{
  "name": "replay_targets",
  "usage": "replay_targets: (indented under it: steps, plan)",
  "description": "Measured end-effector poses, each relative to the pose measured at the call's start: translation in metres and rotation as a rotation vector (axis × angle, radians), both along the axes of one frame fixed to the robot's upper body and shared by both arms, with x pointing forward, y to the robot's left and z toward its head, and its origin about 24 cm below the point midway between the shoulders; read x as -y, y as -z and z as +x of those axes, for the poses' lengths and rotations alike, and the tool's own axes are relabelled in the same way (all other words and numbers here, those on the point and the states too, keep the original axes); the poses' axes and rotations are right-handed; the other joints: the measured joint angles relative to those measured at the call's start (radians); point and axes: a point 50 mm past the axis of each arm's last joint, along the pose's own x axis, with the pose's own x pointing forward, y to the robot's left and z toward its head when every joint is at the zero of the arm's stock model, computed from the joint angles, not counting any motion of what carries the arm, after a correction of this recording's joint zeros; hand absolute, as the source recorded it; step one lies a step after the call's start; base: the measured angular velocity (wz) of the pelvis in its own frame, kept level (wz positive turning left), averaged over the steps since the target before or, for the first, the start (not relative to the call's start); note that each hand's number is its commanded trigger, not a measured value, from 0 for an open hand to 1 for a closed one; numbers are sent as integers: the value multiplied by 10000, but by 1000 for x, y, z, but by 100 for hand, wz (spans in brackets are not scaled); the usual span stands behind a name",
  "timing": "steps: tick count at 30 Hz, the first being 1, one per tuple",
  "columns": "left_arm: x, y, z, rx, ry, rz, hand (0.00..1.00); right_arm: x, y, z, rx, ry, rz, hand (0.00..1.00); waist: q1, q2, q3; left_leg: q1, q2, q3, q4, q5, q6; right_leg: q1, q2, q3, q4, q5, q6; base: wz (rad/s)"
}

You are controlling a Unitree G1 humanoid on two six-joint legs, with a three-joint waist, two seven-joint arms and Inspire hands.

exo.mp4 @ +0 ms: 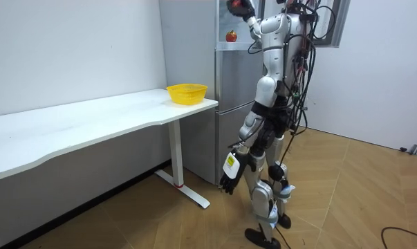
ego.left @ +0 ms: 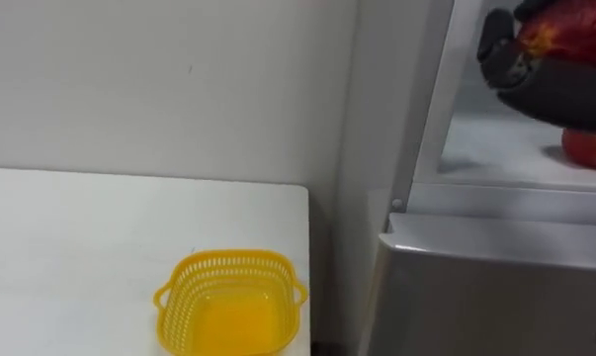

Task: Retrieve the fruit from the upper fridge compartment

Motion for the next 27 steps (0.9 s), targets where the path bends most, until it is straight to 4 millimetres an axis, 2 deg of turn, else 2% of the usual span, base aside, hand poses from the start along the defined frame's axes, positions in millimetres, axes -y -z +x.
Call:
replay_targets:
  steps: [5, 10, 16, 19, 25, 26, 27]
  plan:
    - [2, 2, -7, -276, -17, -235, 0, -10, -10, -18, 1077, -522, -281, 100, -23, -67, -41, 14, 5, 65, 18, -1, 2, 6, -1, 38, 6, 0, 0, -3]
    - [5, 2, -6, -343, 51, -506, 0, -21, -14, -28, 1481, -1158, -791, 100, 159, -94, -46, 38, 27, 22, -107, -6, 4, 26, 26, 53, 16, 24, -39, -1]
    - [6, 3, -2, -374, 172, -711, 0, -50, 1, -23, 569, -2478, -1616, 100, 336, -164, -30, 12, 87, 19, -18, -1, -10, 37, 68, 12, 23, 76, -124, 0]
    - [7, 3, 4, -293, 295, -732, 0, -63, 10, -21, -5, -2963, -2268, 100, 574, -207, -28, -76, 92, -31, 30, -3, -12, -7, 67, -39, 29, 83, -136, 4]
    - [9, 3, 10, -355, 637, -901, 0, -78, 19, -18, -540, -3178, -3357, 100, 806, -238, -3, -301, 18, -449, 194, -1, -6, -8, -64, -460, 27, 80, -131, 22]
    - [9, 3, 12, -374, 753, -901, 0, -81, 22, -17, -719, -3285, -3518, 100, 806, -265, 12, -350, -1, -578, 239, -1, -6, -2, -73, -524, 27, 79, -129, 26]
    - [10, 3, 15, -379, 859, -905, 0, -85, 27, -14, -1034, -3358, -3763, 100, 846, -290, 78, -363, 0, -609, 277, -1, -6, 26, -77, -591, 27, 77, -126, 20]
